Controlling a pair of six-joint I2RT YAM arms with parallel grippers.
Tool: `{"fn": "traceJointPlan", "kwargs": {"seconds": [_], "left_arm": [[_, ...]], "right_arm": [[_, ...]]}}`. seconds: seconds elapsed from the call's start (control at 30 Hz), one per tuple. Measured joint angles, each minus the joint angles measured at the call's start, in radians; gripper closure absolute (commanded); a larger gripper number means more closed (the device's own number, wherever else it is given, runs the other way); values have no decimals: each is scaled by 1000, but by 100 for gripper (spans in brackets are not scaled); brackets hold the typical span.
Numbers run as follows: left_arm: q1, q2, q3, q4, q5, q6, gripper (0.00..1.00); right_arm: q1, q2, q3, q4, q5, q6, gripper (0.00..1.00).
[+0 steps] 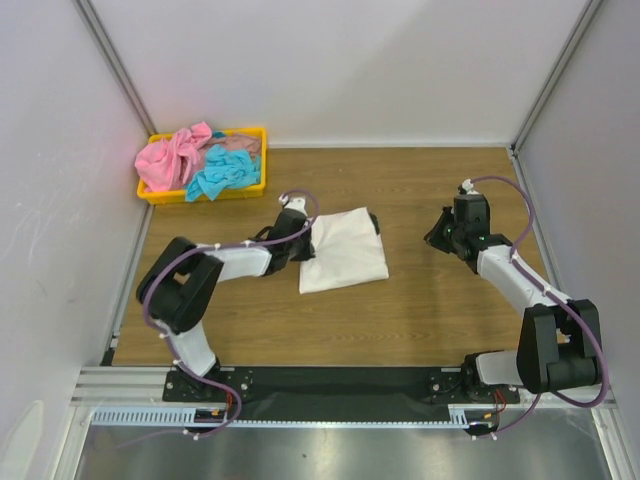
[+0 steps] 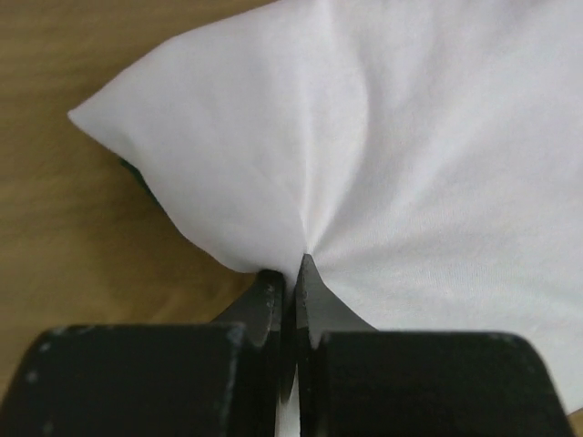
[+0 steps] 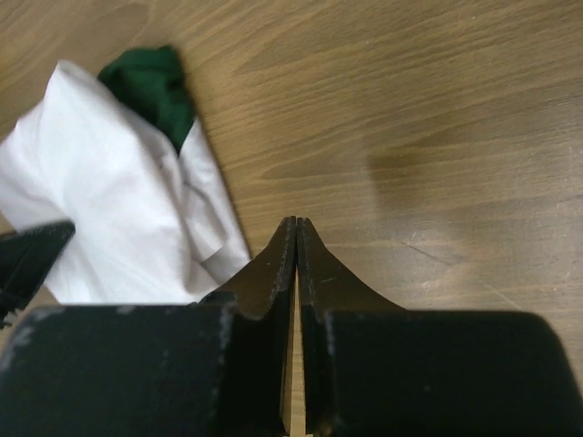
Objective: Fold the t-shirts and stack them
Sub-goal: Neatly place the folded tshirt to the corner
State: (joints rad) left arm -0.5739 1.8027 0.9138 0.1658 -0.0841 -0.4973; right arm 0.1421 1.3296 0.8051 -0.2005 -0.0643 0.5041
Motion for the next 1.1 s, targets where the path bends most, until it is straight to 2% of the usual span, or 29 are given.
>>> {"fn": "traceJointPlan", "kwargs": {"seconds": [0.23,0.4,0.53,0.73,0.87,1.1], "left_arm": [[0,-233,-139,-241,-129,0,100],[0,-323,-128,-469,-248,4,100],[0,-310,-31,-634,-305,17,100],[10,-216,103,-761,-453,115,100],[55,-145,92,-823,-524,216,100],[153,-159,8,-810,-610,421,100]], "right_arm": [[0,3,0,14,15,2,98],[-2,16,0,19,31,13,99],[-8,22,-4,19,52,22,100],[-29,22,-22,21,89,30,100],[-41,17,-50,23,113,35,100],[-58,-14,-84,21,152,39,100]]}}
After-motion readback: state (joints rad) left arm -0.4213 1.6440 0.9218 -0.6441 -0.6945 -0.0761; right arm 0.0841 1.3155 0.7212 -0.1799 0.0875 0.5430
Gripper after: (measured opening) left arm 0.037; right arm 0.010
